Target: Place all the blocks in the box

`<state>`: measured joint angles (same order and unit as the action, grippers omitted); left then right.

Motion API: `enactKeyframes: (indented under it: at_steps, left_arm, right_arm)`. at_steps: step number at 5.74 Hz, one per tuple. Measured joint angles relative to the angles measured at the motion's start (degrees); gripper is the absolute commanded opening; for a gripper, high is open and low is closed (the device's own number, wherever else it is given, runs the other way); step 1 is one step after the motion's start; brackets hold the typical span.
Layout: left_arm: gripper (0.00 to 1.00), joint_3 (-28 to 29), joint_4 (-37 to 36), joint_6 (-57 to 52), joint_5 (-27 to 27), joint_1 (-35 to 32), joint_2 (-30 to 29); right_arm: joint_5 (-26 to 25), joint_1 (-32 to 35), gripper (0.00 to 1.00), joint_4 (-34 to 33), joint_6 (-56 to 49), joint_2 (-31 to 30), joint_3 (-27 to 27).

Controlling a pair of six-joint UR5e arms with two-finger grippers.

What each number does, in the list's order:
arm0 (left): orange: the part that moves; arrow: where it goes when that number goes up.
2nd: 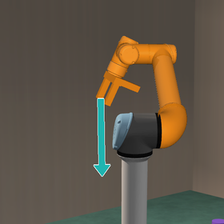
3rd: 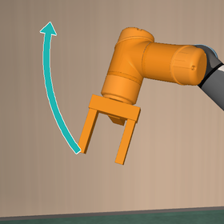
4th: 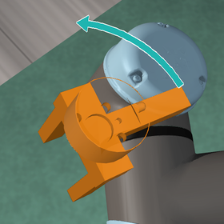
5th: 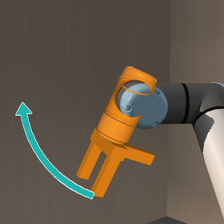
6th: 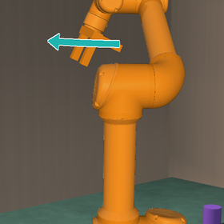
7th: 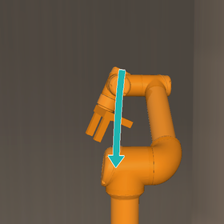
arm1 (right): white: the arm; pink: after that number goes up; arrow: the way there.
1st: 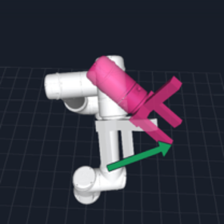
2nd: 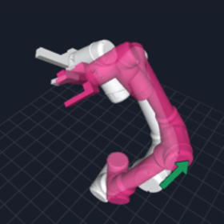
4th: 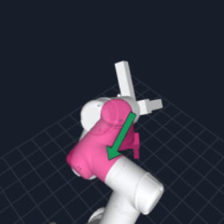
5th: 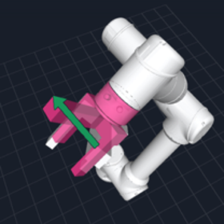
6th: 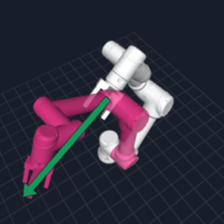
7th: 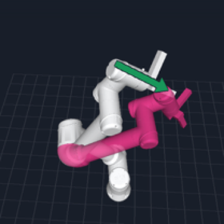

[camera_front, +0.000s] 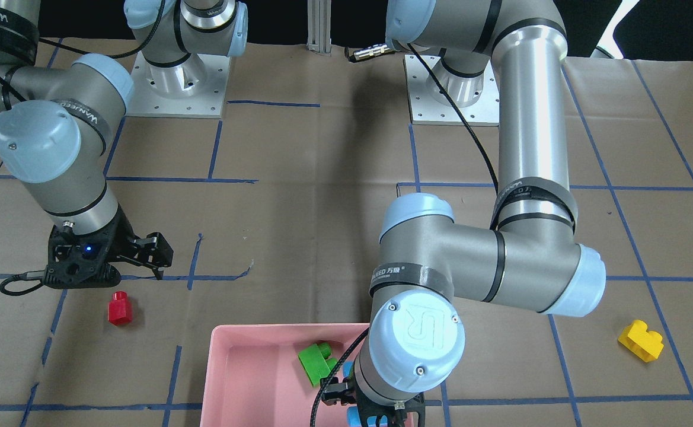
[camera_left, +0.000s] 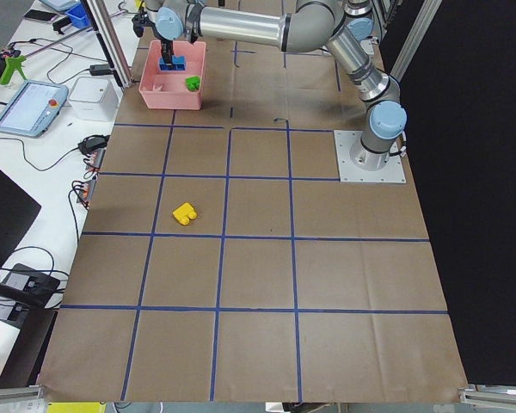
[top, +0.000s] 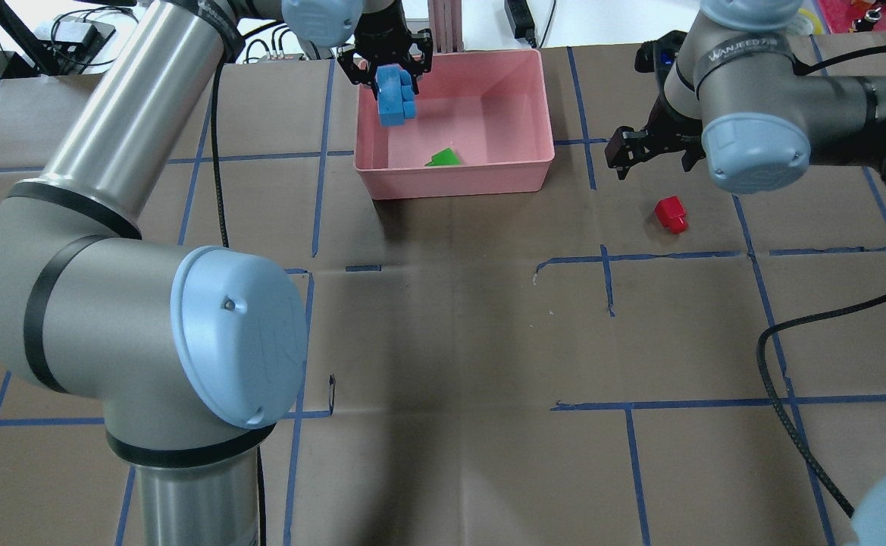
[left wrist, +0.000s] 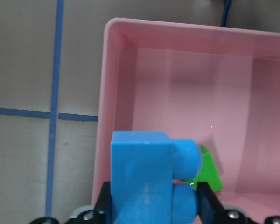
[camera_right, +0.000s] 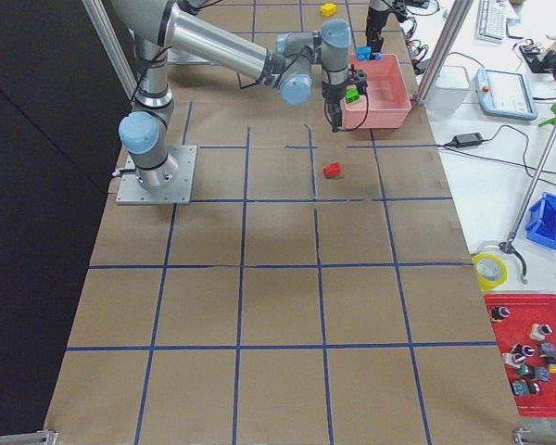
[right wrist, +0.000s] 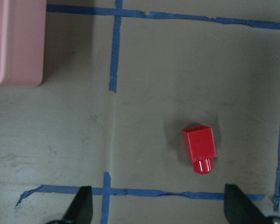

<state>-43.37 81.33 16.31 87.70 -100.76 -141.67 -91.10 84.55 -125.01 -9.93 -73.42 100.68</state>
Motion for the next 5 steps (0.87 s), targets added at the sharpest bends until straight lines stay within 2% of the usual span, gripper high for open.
enactKeyframes:
  at_steps: [1,3,5]
  left_arm:
    - [0.98,0.0,-2.1,0.0,0.0,0.0,-1.4]
    - [0.99,-0.2,-4.2,0.0,0.3,0.0,-0.9]
    - [0.99,-1.0,-1.6,-2.3,0.2,2.3,5.3]
  right_arm:
    - [0.1,-1.7,0.99,-4.9,-2.5,1.7,2.5]
    - [0.5,-4.0,0.99,-12.2,-4.0,5.1,4.9]
    - [1.1,-5.4,0.99,-16.6,-7.1,8.8,5.5]
